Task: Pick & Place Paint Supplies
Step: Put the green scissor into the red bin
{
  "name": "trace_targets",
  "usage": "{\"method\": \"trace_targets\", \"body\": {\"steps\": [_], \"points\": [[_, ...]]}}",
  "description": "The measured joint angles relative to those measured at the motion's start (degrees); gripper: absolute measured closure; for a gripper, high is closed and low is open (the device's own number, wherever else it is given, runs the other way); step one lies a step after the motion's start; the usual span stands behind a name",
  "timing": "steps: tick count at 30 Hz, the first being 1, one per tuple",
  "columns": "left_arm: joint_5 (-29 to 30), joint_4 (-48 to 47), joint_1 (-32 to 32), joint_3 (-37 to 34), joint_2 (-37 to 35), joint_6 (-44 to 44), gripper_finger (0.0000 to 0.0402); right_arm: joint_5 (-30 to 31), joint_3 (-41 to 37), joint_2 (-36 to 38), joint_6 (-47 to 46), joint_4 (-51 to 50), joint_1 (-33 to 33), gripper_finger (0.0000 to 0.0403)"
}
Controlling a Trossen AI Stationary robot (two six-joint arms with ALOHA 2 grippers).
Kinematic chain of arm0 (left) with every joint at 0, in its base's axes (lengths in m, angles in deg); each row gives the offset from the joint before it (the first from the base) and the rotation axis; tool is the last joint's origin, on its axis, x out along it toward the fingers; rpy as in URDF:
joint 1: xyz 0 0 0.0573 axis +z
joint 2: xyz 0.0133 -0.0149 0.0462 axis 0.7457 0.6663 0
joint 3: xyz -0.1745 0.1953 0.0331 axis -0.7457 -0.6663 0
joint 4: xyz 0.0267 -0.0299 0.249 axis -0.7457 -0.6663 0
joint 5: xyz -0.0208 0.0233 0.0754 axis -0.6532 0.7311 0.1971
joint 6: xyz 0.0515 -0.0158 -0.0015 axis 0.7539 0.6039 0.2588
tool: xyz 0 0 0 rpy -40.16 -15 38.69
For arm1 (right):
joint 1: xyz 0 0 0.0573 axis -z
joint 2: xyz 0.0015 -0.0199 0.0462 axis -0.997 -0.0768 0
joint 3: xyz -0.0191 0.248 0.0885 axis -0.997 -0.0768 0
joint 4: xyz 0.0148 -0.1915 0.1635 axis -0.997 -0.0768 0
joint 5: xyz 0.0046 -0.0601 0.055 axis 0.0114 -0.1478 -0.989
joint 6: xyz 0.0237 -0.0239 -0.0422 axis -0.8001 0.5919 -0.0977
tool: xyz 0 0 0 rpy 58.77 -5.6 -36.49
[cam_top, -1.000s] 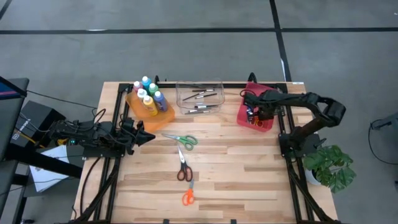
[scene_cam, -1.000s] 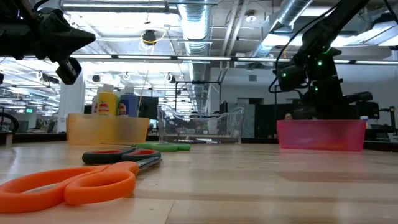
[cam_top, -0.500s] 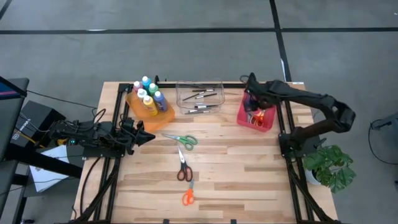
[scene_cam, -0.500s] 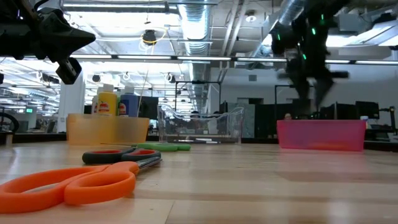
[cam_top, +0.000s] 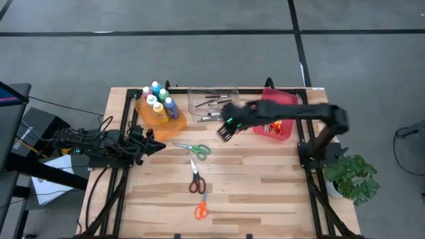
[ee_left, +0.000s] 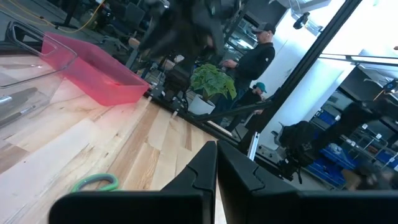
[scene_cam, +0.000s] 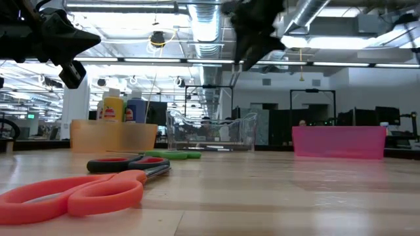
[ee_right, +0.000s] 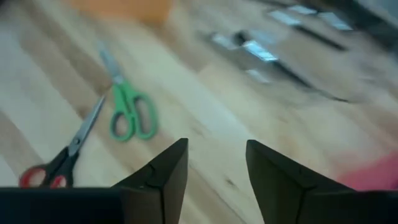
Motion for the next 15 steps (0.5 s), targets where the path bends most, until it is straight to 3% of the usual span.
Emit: {"method": "trace_targets", "body": {"steps": [8, 15], "points": [[0.0, 0.0, 0.0, 0.0, 0.0, 0.0, 0.0396, -1.8, 14.2, -22.7, 9.4, 0.2, -1.9, 0.0218], [0.0, 0.0, 0.0, 0.0, 0.0, 0.0, 0.0396, -6.3, 22.1, -33.8, 15.0, 1.1, -1.1, 0.0196]]}}
